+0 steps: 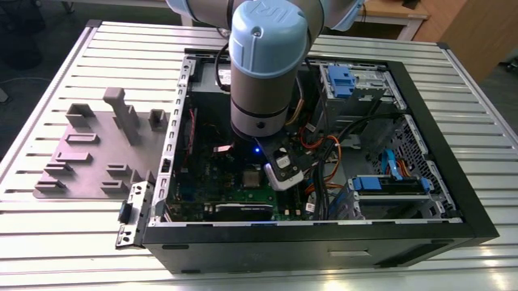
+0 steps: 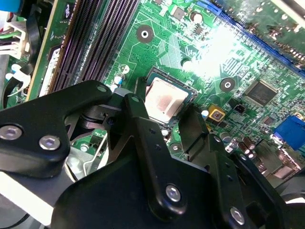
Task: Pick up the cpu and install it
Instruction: 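Place the cpu into insertion slot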
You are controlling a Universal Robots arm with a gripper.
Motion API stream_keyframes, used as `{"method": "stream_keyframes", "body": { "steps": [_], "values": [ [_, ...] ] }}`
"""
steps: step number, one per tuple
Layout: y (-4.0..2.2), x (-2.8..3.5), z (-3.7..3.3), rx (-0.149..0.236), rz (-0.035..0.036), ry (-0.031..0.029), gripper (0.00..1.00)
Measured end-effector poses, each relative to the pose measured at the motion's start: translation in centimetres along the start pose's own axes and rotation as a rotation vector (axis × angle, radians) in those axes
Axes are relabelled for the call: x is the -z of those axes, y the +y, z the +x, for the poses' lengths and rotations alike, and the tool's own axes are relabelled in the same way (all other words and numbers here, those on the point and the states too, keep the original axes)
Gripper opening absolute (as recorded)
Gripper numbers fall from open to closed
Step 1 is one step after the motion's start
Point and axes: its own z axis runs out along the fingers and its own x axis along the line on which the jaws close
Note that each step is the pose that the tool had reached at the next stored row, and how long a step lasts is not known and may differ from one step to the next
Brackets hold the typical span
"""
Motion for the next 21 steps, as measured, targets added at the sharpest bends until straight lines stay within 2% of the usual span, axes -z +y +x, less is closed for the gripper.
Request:
{"method": "stream_keyframes", "body": {
  "steps": [7, 15, 17, 21],
  "values": [
    [0.0, 0.0, 0.59, -0.001, -0.0002, 0.0, 0.55],
    [0.0, 0.0, 0.37, -0.002, -0.0001, 0.0, 0.55],
    [-0.01, 0.01, 0.2, -0.002, 0.0002, 0.0002, 0.48],
    [0.0, 0.0, 0.18, -0.002, 0.0, 0.0004, 0.47]
  ]
}}
